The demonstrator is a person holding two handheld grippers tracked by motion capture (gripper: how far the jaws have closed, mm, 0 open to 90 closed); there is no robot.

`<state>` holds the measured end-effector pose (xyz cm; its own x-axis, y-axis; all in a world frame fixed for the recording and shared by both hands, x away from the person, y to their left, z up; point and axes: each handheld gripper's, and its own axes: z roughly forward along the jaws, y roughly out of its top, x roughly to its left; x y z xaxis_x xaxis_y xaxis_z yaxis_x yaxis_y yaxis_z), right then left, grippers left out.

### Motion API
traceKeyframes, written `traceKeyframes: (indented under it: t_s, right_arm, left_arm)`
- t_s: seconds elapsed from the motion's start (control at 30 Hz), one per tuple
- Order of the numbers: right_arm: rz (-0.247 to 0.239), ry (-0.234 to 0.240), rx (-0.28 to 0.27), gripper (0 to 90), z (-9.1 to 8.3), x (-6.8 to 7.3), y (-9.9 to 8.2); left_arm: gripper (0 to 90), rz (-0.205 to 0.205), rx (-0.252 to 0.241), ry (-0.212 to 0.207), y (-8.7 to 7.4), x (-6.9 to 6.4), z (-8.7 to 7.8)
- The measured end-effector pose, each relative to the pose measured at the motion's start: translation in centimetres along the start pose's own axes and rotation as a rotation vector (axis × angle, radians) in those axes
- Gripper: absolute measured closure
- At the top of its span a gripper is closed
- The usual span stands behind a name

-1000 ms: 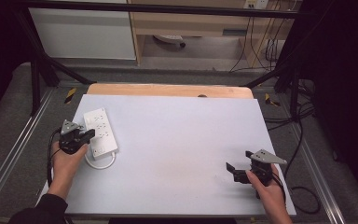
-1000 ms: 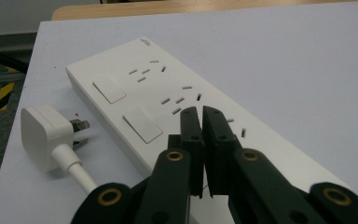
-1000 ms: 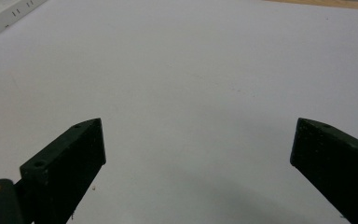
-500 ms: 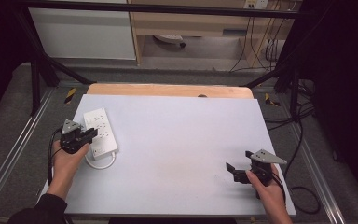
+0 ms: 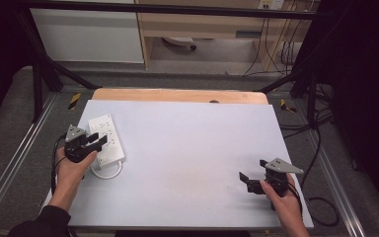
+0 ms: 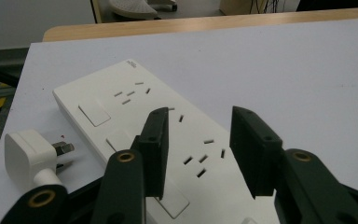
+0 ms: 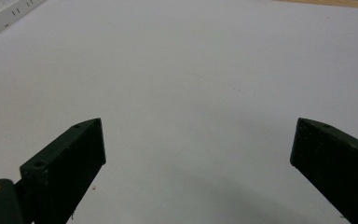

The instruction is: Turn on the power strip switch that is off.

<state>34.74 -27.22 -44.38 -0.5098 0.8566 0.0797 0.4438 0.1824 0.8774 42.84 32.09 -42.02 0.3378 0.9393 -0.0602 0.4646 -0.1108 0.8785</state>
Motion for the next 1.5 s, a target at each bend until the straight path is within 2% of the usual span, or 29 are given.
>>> traceKeyframes:
  t_s: [0.57,0.87,1.07,1.5]
  right_arm:
    - [-0.012,0.007,0.007,3.7,0.2,0.3,0.0]
    - [-0.002,0.001,0.003,3.5,0.1,0.1,0.0]
    - [-0.002,0.002,0.003,3.4,0.1,0.1,0.0]
    - [-0.001,0.003,0.001,3.4,0.0,0.1,0.0]
  left_arm:
    - [31.5,-0.011,-0.019,0.01,0.2,-0.4,0.0]
    - [9.4,-0.045,-0.027,-0.008,0.3,-0.6,-0.1]
    - [7.3,-0.043,-0.046,-0.038,0.3,-1.1,-0.5]
    - [7.3,0.001,-0.094,-0.08,0.7,-2.6,-2.0]
